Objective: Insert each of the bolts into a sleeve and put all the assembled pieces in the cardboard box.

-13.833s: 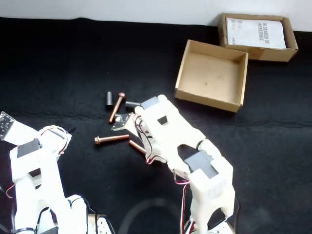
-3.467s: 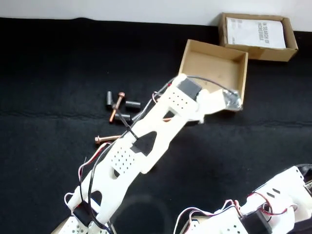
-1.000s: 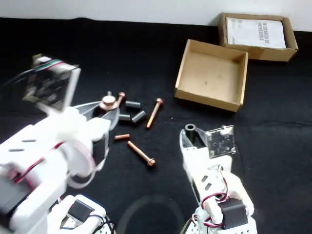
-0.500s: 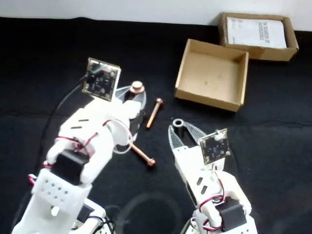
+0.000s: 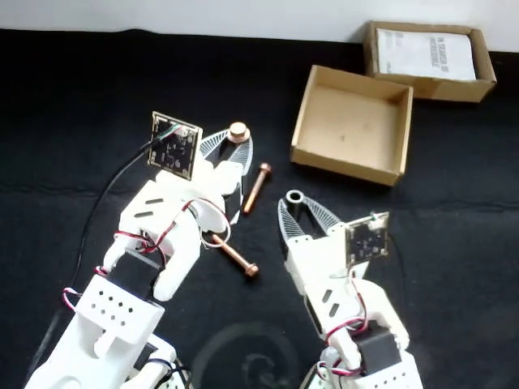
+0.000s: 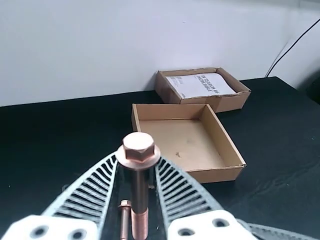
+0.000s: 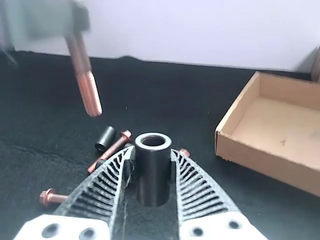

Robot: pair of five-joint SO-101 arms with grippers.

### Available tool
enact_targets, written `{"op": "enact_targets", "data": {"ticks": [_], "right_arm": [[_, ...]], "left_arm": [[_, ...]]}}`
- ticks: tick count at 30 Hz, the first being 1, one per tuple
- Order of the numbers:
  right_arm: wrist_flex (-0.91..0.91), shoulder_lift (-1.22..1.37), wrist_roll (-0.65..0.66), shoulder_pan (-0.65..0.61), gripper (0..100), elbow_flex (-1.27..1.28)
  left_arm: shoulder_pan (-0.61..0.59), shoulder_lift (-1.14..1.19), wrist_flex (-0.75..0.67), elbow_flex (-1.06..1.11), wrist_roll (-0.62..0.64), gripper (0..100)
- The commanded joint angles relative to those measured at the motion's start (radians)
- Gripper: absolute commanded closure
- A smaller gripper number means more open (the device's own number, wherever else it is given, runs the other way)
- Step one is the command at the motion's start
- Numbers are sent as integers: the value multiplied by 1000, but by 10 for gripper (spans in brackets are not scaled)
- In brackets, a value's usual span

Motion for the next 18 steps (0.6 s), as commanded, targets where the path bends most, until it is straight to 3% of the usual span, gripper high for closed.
{"op": "enact_targets", "data": {"ticks": [1,8,18], "right_arm": [[-82,-13,-38,-8,991,56],[-229,-13,-81,-8,991,153],[-361,-8,-83,-8,991,257]], "left_arm": [[50,-19,-28,-13,37,992],[84,-25,-28,-16,222,992],[85,-18,-80,-13,230,991]]}}
